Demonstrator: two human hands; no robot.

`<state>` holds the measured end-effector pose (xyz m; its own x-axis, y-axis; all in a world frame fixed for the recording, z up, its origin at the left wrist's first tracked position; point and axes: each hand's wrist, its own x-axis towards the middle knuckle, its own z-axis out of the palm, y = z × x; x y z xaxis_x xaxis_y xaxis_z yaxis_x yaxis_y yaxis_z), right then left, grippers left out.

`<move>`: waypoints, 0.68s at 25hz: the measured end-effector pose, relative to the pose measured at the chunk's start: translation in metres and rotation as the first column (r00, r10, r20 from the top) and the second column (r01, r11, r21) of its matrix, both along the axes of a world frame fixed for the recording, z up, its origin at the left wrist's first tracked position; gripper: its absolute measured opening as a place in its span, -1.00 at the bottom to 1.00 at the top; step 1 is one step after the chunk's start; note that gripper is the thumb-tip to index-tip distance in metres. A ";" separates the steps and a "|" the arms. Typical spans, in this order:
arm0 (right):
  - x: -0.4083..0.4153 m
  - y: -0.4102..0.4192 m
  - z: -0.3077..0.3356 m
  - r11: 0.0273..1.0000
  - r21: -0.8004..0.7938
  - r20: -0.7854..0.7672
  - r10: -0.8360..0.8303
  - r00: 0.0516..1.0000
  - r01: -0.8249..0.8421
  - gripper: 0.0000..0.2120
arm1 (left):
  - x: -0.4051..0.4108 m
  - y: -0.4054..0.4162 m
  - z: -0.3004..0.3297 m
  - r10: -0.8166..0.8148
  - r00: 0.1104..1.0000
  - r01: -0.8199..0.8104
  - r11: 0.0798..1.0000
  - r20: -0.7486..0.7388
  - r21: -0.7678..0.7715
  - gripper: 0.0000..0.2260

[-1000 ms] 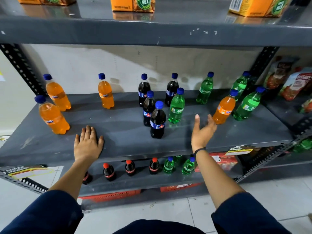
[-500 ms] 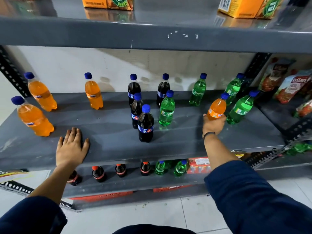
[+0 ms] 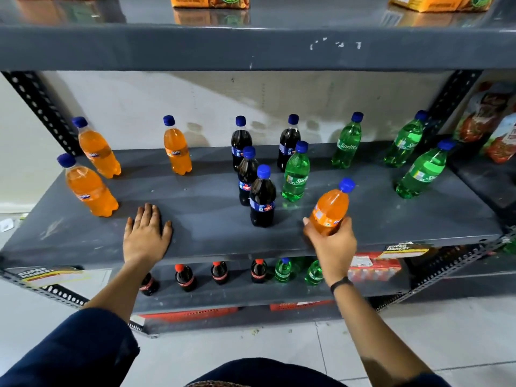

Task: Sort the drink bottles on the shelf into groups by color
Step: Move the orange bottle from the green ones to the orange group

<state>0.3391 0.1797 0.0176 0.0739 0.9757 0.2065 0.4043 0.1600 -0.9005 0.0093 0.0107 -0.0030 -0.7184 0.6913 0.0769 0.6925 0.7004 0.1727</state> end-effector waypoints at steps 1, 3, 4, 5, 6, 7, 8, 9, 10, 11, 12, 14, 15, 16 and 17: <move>-0.011 -0.021 0.000 0.999 0.005 -0.009 0.039 0.999 -0.039 -0.59 | -0.001 -0.001 0.000 0.001 1.000 -0.001 1.000 0.000 -0.003 -0.46; -0.034 -0.058 -0.002 0.988 0.051 0.001 0.145 0.989 -0.145 -0.57 | -0.001 -0.001 0.001 0.000 1.000 0.000 1.000 -0.003 0.003 -0.46; -0.046 -0.072 -0.002 0.976 0.071 0.013 0.205 0.979 -0.206 -0.55 | 0.001 0.000 0.001 -0.004 1.000 0.004 1.000 -0.006 0.009 -0.46; -0.063 -0.083 -0.001 0.962 0.072 0.024 0.263 0.964 -0.264 -0.52 | 0.001 0.000 0.002 -0.008 1.000 0.008 1.000 -0.010 0.012 -0.47; -0.081 -0.092 0.002 0.949 0.062 0.040 0.308 0.951 -0.310 -0.47 | 0.001 0.000 0.002 -0.010 1.000 0.010 1.000 -0.012 0.013 -0.47; -0.100 -0.097 0.007 0.938 0.054 0.063 0.338 0.939 -0.342 -0.42 | 0.000 -0.001 0.001 -0.012 1.000 0.012 1.000 -0.012 0.012 -0.48; -0.121 -0.100 0.012 0.928 0.053 0.085 0.363 0.928 -0.368 -0.37 | -0.001 -0.001 0.000 -0.014 1.000 0.015 1.000 -0.015 0.014 -0.49; -0.141 -0.100 0.019 0.916 0.053 0.100 0.391 0.915 -0.397 -0.34 | -0.002 -0.001 -0.001 -0.017 1.000 0.017 1.000 -0.020 0.014 -0.49; -0.163 -0.098 0.025 0.904 0.046 0.107 0.419 0.902 -0.426 -0.33 | -0.003 -0.001 -0.002 -0.017 1.000 0.017 1.000 -0.024 0.013 -0.50; -0.182 -0.094 0.032 0.895 0.027 0.108 0.440 0.891 -0.445 -0.32 | -0.003 -0.001 -0.003 -0.015 0.999 0.016 1.000 -0.028 0.010 -0.51; -0.200 -0.088 0.037 0.891 0.001 0.103 0.452 0.886 -0.454 -0.32 | -0.003 0.000 -0.003 -0.014 0.999 0.014 1.000 -0.031 0.008 -0.51; -0.229 -0.076 0.043 0.874 -0.045 0.094 0.486 0.869 -0.484 -0.36 | -0.004 0.001 -0.005 -0.009 0.999 0.009 1.000 -0.036 0.013 -0.52; -0.240 -0.071 0.042 0.859 -0.061 0.107 0.512 0.852 -0.509 -0.37 | -0.004 0.001 -0.005 -0.007 0.999 0.007 1.000 -0.039 0.018 -0.52; -0.249 -0.068 0.040 0.845 -0.076 0.135 0.534 0.834 -0.529 -0.38 | -0.004 0.002 -0.005 -0.004 0.999 0.005 1.000 -0.039 0.022 -0.52; -0.256 -0.066 0.037 0.836 -0.089 0.166 0.548 0.820 -0.541 -0.39 | -0.005 0.002 -0.005 -0.002 0.999 0.003 1.000 -0.037 0.023 -0.52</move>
